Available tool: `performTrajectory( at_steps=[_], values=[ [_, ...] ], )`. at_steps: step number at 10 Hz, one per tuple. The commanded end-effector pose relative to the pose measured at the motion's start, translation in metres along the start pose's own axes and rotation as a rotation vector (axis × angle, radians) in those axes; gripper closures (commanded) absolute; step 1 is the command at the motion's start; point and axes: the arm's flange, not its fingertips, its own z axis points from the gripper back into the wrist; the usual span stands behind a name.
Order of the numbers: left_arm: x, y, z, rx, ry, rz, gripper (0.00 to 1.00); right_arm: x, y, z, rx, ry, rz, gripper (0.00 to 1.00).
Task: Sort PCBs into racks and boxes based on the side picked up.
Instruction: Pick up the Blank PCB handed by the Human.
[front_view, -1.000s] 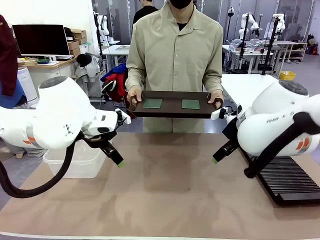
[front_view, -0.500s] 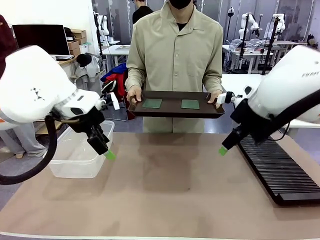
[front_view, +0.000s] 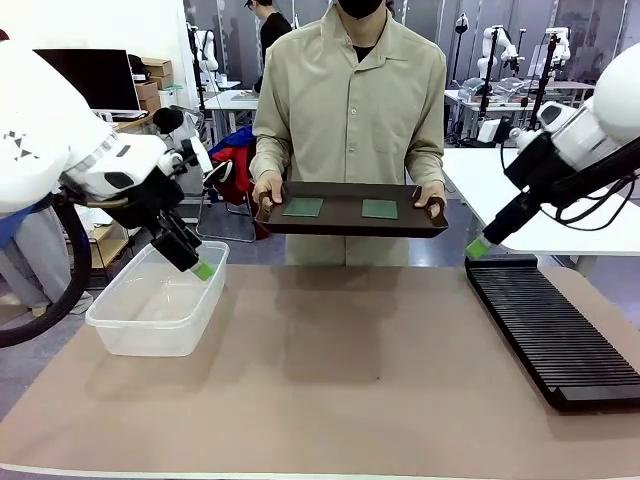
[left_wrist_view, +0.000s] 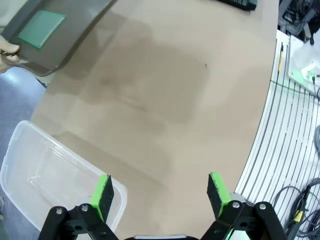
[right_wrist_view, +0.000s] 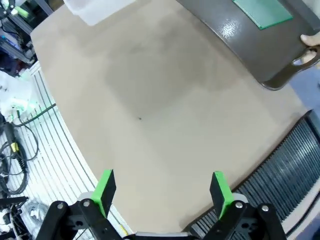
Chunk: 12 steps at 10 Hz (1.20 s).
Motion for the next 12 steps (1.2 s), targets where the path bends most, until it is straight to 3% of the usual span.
performTrajectory(
  at_steps=[1,5,6,8,12],
  values=[
    [0.0,-0.001,-0.009,-0.011,0.026,-0.031,0.0,0.0,0.002,-0.012,0.017,0.022,-0.02,0.0],
    [0.002,-0.003,-0.005,-0.005,0.014,-0.011,0.0,-0.001,0.001,-0.007,0.005,0.015,-0.002,0.0],
    [0.004,0.004,0.001,-0.02,-0.006,0.034,0.0,0.004,-0.013,0.007,-0.005,-0.038,0.021,0.0],
    [0.007,0.016,0.02,0.026,-0.029,0.078,0.0,0.015,-0.035,0.03,-0.006,-0.077,0.035,0.0],
    [0.01,0.023,0.052,0.158,-0.122,0.134,0.0,0.034,-0.047,0.066,-0.029,-0.124,0.029,0.0]
  ],
)
